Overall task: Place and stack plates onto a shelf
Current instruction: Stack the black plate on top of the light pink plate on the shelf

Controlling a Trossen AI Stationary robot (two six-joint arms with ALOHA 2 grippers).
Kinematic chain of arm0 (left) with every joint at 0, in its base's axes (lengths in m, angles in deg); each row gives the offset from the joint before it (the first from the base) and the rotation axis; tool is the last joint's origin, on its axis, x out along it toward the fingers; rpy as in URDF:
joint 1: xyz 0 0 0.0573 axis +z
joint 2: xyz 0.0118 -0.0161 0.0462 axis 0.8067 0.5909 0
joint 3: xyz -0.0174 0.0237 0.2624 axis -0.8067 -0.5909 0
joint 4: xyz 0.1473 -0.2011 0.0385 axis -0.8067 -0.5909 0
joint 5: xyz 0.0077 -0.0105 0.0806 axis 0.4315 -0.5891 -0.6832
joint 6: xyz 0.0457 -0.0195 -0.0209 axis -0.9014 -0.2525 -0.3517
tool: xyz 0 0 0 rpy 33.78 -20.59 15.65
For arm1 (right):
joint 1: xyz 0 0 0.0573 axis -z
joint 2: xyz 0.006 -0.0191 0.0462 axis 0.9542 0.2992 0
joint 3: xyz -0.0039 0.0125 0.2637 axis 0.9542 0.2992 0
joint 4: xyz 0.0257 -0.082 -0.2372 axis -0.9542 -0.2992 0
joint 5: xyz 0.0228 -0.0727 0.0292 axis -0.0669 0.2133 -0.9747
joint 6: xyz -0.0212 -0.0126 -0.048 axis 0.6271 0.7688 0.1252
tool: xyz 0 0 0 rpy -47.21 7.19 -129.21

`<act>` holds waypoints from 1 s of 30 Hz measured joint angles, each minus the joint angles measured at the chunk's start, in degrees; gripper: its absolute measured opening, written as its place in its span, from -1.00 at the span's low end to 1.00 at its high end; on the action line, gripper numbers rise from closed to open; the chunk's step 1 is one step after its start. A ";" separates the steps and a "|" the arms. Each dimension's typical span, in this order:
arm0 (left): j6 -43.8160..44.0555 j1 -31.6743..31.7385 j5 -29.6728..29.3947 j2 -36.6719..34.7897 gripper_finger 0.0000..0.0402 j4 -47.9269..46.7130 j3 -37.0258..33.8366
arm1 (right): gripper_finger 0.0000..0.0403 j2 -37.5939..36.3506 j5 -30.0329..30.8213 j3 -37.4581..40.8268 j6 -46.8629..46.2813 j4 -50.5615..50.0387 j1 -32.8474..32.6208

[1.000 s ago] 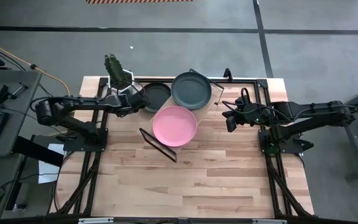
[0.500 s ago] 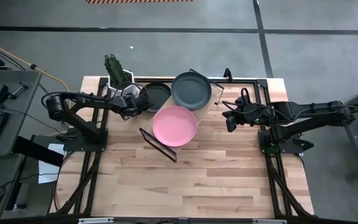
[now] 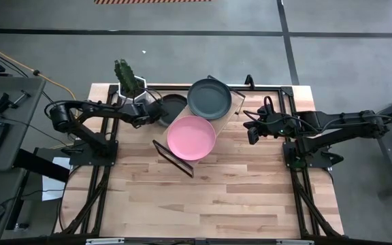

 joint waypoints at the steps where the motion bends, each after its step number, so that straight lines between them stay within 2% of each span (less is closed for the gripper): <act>1: -0.59 0.00 0.56 -0.18 -0.97 -0.36 0.00 | -1.00 0.01 0.00 0.00 0.00 0.00 0.00; 7: -4.26 -1.01 -0.21 -5.71 -0.98 -4.83 -0.04 | -1.00 0.01 0.00 0.00 -0.17 0.00 0.00; 15: -8.04 -3.35 -4.63 -19.33 -0.99 -10.03 -0.02 | -1.00 0.01 -0.11 0.00 0.09 0.00 0.00; 22: -9.91 -7.13 -9.91 -30.00 -0.99 -18.75 -0.02 | -1.00 -0.01 -0.28 0.00 0.22 0.02 0.00; 30: -21.20 -10.51 -17.32 -36.57 -1.00 -20.17 0.83 | -1.00 0.01 -0.28 0.00 0.23 0.01 0.00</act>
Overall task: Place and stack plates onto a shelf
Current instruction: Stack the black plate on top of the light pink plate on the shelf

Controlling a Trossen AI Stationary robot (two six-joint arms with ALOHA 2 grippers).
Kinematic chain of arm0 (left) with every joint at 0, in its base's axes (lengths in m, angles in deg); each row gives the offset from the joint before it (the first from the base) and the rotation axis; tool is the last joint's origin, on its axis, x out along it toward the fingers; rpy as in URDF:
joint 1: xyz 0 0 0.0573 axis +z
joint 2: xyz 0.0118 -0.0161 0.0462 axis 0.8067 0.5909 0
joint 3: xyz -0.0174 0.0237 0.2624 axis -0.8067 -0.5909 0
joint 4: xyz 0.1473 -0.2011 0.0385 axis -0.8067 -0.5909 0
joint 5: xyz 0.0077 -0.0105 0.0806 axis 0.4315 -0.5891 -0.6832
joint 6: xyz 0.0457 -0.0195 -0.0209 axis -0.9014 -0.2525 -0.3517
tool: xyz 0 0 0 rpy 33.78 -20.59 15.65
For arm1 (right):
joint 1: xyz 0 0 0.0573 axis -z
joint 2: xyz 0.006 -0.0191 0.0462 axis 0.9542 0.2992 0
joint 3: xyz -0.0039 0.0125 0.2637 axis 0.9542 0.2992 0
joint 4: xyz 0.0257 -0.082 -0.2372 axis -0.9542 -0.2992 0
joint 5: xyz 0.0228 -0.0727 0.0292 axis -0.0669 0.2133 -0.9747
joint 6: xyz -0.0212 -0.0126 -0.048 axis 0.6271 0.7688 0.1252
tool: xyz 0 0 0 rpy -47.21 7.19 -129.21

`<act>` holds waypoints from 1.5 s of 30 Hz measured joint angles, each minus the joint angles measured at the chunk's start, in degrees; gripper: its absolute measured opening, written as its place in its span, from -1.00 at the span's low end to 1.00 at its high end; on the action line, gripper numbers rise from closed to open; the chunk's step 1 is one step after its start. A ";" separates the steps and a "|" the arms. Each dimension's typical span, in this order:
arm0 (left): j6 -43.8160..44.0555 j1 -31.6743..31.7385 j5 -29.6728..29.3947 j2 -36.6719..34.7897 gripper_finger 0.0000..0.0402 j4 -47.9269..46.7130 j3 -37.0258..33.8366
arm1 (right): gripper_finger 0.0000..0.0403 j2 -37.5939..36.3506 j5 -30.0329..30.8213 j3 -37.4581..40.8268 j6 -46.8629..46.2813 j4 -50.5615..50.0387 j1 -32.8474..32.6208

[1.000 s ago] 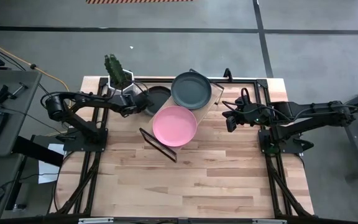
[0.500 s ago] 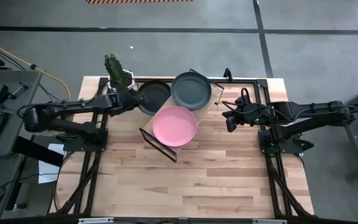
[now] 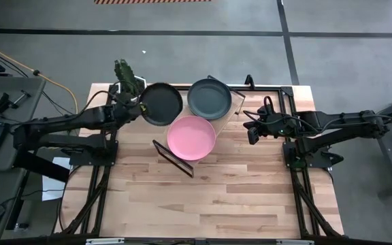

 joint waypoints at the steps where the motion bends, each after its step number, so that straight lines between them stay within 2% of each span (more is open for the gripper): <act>1: -1.10 -0.31 -1.34 -0.33 -1.00 0.12 0.53 | -1.00 -0.02 0.00 0.00 -0.04 -0.01 0.00; 10: -14.97 -2.04 -11.34 -0.85 -1.00 0.58 8.97 | -1.00 0.00 0.02 0.00 -0.49 0.01 0.00; 16: -22.12 -2.04 -13.01 -0.85 -1.00 0.58 18.36 | -1.00 -0.02 0.02 -0.01 -1.48 0.01 0.00; 19: -24.02 -2.03 -9.06 -0.54 -1.00 0.51 23.48 | -1.00 0.00 0.02 0.00 -1.45 0.01 0.00; 23: -24.19 -3.67 -0.63 1.08 -1.00 0.03 28.59 | -1.00 -0.01 0.04 0.00 -1.40 0.01 0.00; 31: -18.64 -12.46 15.41 10.53 -1.00 -3.52 35.14 | -1.00 0.00 0.04 0.00 -1.45 0.01 0.00; 37: -19.26 -15.96 22.27 18.94 -1.00 -6.81 42.72 | -1.00 -0.01 1.82 0.00 -1.08 1.65 0.00; 45: -21.15 -15.35 31.37 29.28 -1.00 -18.23 55.65 | -1.00 -0.61 5.43 0.00 7.58 8.99 0.00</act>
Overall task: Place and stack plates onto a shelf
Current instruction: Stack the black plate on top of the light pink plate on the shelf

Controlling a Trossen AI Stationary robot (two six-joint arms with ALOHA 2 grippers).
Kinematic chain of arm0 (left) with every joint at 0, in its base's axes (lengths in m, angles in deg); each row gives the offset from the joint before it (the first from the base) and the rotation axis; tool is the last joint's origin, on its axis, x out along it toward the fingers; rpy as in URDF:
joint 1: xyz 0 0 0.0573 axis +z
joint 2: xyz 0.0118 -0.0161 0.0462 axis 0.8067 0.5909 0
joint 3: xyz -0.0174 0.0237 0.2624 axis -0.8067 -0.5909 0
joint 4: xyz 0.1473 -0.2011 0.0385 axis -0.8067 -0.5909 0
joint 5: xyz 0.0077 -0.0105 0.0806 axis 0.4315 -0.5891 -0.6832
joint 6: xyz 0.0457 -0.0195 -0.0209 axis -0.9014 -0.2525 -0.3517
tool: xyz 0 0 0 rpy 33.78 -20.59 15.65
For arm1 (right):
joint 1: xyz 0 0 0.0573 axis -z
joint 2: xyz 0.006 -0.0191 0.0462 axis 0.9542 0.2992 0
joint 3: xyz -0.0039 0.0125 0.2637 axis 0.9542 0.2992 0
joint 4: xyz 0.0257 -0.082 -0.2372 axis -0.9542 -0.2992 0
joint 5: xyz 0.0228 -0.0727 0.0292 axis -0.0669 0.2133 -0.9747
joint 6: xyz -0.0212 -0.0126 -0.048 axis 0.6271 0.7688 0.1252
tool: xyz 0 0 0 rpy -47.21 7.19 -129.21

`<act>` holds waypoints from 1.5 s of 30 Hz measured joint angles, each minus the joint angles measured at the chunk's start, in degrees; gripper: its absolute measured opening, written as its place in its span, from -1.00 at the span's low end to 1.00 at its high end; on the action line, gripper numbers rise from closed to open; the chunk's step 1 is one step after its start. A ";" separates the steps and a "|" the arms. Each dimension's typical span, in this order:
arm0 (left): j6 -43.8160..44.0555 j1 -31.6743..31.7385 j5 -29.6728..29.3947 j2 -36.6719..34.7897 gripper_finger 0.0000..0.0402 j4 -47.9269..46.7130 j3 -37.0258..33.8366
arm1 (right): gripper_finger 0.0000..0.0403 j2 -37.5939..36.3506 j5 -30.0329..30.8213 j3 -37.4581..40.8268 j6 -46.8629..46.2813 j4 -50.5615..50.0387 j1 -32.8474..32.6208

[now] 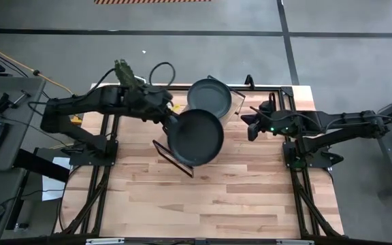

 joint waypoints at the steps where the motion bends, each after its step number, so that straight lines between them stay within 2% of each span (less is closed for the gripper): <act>1: -0.45 0.00 0.75 1.01 -1.00 -1.43 1.37 | -1.00 -0.20 0.17 0.00 0.98 0.78 0.00; 5: -0.51 -0.02 5.06 4.55 -1.00 -4.95 5.11 | -1.00 -1.32 0.43 0.00 2.60 0.85 0.00; 12: 0.22 -0.04 10.11 7.10 -1.00 -5.64 5.54 | -1.00 -2.23 0.67 0.00 2.97 0.58 0.00; 22: 2.07 -0.04 10.65 7.92 -1.00 -7.90 5.52 | -1.00 -2.12 2.13 0.00 4.47 0.44 0.00; 24: 2.07 -0.04 9.34 7.87 -1.00 -9.00 5.52 | -1.00 -2.12 2.64 0.00 4.49 0.44 0.00; 30: 1.92 0.51 -2.01 7.85 -1.00 -15.57 5.32 | -1.00 -2.10 2.92 0.00 4.49 0.44 0.00; 34: 1.73 1.61 -3.05 7.76 -1.00 -14.81 4.11 | -1.00 -2.10 2.90 0.00 4.49 0.44 0.00; 41: 2.12 3.23 -3.50 7.90 -1.00 -11.97 -2.63 | -1.00 -2.10 2.68 0.00 4.16 0.44 0.00; 45: 2.53 3.80 -4.65 7.90 -1.00 -10.58 -3.53 | -1.00 -2.10 2.68 0.00 4.06 0.42 0.00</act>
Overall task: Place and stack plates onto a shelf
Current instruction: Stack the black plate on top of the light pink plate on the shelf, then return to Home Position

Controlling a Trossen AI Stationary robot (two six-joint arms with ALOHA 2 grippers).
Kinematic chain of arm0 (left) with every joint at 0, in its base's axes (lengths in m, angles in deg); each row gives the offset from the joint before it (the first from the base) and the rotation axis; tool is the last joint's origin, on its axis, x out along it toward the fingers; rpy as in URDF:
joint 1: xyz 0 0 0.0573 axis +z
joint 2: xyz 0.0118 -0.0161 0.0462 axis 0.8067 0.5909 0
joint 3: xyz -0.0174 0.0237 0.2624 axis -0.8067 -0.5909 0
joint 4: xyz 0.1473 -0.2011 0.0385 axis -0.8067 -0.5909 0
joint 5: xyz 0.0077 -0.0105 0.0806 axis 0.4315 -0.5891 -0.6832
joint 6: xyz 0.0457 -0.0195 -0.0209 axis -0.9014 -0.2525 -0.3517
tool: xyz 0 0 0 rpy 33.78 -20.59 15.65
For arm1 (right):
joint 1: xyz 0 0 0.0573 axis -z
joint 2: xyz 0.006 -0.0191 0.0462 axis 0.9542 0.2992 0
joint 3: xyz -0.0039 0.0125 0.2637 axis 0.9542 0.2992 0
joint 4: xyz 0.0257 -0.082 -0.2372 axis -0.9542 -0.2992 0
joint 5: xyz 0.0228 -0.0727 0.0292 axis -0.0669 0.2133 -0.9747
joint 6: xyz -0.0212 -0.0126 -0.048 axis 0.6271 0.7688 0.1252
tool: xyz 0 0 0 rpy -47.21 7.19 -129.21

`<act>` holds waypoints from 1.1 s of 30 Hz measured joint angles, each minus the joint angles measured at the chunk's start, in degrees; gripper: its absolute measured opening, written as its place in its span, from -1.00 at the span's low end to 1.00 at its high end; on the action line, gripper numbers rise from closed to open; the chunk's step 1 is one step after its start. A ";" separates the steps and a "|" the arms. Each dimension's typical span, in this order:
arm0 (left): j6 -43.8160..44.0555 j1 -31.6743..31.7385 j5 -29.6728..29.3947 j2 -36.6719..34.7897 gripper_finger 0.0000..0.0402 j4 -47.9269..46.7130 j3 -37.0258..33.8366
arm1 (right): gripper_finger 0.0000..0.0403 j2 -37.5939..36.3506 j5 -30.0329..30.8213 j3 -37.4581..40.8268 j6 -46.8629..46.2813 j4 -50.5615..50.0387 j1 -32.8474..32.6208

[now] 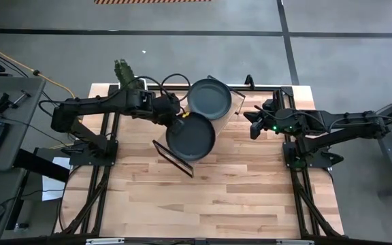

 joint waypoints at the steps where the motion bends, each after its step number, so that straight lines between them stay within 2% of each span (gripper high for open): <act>1: 0.00 0.00 -0.63 -0.03 -1.00 0.74 -0.31 | -1.00 0.00 0.00 0.00 0.00 0.00 0.00; 12: -0.73 0.86 -1.41 -0.02 -0.93 2.90 -2.75 | -1.00 0.04 -0.19 0.00 -0.02 0.00 0.00; 24: -5.45 1.38 -1.09 -0.02 -0.56 2.86 -2.61 | -1.00 0.05 -0.18 0.00 -0.02 -0.02 0.00; 30: -10.91 3.82 0.00 -1.89 -0.38 2.35 2.82 | -1.00 0.07 -0.18 0.00 -2.85 0.80 0.00; 33: -12.52 3.84 -0.08 -5.26 -0.34 6.71 3.94 | -1.00 0.07 -0.19 0.00 -2.67 2.81 0.00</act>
